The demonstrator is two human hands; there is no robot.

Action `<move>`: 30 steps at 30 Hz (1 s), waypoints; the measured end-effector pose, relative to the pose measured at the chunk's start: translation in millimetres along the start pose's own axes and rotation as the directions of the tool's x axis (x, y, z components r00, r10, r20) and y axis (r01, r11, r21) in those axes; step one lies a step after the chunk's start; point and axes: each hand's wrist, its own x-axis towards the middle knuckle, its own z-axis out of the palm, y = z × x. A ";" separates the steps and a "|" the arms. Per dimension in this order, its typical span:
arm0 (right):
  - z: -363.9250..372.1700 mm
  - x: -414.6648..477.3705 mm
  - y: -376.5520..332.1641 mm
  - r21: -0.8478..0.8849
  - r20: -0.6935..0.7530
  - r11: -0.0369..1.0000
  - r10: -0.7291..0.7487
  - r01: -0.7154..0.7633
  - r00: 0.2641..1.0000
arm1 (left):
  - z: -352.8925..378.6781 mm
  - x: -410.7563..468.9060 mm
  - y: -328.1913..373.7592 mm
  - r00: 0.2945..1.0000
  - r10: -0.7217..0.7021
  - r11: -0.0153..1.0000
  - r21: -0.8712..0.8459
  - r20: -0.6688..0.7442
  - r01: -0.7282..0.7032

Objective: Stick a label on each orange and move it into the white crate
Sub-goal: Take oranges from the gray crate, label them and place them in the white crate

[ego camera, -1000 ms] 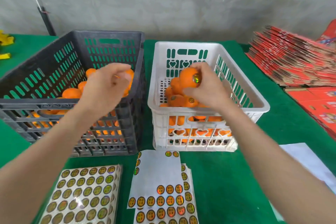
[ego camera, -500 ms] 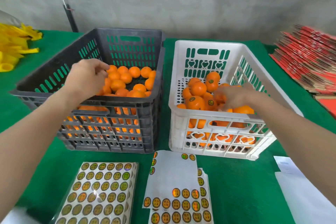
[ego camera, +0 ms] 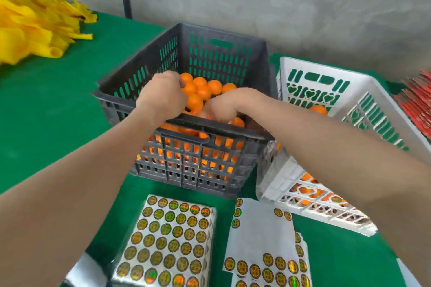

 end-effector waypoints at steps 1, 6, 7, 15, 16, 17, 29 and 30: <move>5.3 9.9 -1.9 -0.018 -0.038 0.999 0.049 -0.050 0.998 | 0.5 -0.7 -0.2 1.000 0.001 1.000 0.003 0.000 -0.001; 25.4 50.0 -8.5 -0.154 0.401 0.988 0.044 0.020 0.915 | 1.6 2.7 -7.6 1.000 0.022 0.999 0.032 -0.002 -0.022; 26.6 51.5 -8.5 -0.107 0.388 0.994 0.051 -0.010 0.920 | 1.7 3.9 -10.0 1.000 0.019 1.000 0.025 0.000 -0.019; -17.4 -19.2 28.6 0.632 0.118 0.769 -0.218 0.096 0.969 | 1.6 -3.1 -21.3 0.999 0.035 0.999 -0.031 -0.024 -0.036; -22.6 -36.7 35.9 0.700 0.031 0.701 -0.221 0.137 0.975 | 0.9 -5.6 -22.2 0.998 0.050 0.996 -0.068 -0.049 -0.054; -24.6 -53.1 43.8 0.757 -0.042 0.632 -0.206 0.166 0.978 | -0.1 -9.1 -22.4 0.993 0.074 0.991 -0.109 -0.093 -0.084; 94.9 -191.3 82.5 0.947 -0.312 -0.179 -0.302 0.268 0.901 | 18.5 -127.6 85.3 0.913 0.267 0.662 -0.747 0.309 0.059; 106.9 -194.1 82.9 0.949 -0.304 -0.173 -0.273 0.264 0.913 | 30.3 -135.1 89.4 0.872 0.213 0.658 -0.725 0.440 0.205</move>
